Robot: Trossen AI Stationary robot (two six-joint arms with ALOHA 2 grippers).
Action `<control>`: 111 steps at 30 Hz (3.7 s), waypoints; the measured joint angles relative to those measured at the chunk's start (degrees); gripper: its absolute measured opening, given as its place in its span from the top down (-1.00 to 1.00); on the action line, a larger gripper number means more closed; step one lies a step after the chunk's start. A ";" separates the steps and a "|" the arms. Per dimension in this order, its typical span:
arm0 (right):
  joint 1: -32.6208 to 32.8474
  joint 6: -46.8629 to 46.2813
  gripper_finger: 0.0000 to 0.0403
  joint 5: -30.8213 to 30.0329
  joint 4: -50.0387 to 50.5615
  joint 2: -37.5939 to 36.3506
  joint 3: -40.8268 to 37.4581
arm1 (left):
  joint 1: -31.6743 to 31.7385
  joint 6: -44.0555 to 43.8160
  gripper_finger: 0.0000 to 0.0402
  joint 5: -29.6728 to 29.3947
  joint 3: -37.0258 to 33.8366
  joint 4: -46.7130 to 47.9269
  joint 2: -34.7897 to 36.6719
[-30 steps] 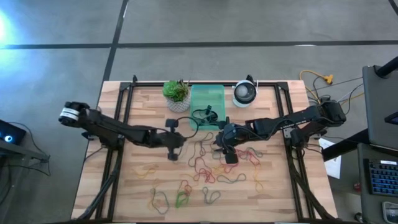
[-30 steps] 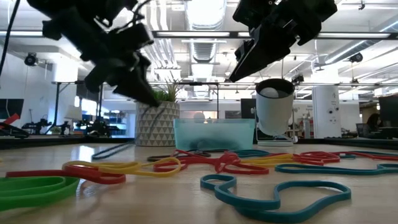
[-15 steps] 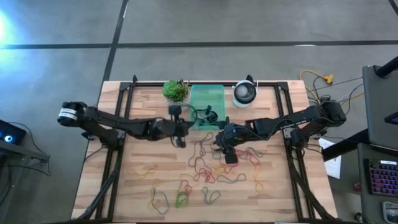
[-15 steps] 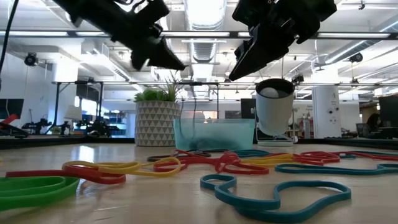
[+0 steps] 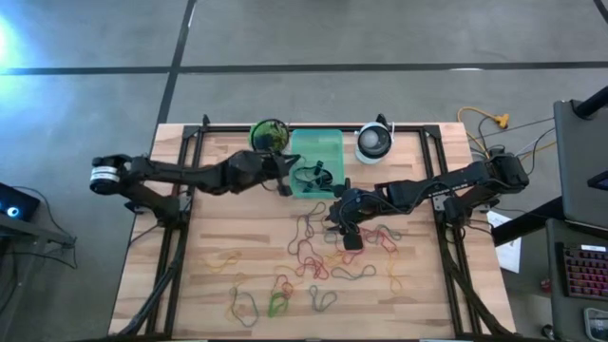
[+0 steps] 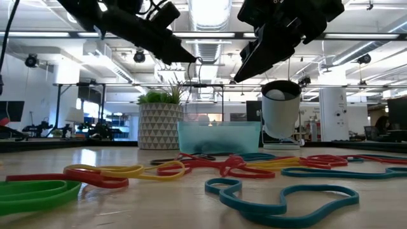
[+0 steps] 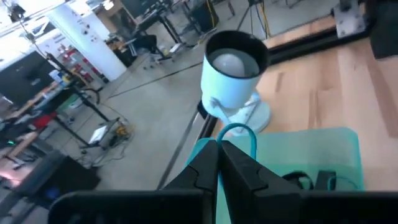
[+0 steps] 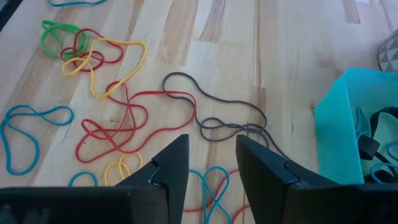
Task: Pick and place rubber bands into bin
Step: Put the blue rubber band into the green bin, then put the red rubber band into the green bin
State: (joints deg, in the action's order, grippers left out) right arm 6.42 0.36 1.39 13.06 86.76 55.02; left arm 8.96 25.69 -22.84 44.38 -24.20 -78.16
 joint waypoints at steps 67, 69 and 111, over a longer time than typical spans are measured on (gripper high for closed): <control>0.17 -8.24 0.39 -4.40 11.53 4.74 -12.08 | -10.61 -20.94 0.65 1.20 -3.20 31.28 7.09; 0.17 -8.19 0.39 -4.37 11.51 5.70 -11.94 | -10.80 -20.96 0.65 1.15 -3.46 31.17 7.09; 0.15 -0.38 0.96 -14.51 12.05 2.73 -3.01 | -11.59 -20.80 0.65 1.52 -3.15 19.43 7.05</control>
State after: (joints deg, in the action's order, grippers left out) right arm 6.57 -0.02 -13.12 25.11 89.49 52.01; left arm -2.63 4.89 -21.32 41.23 -4.76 -71.11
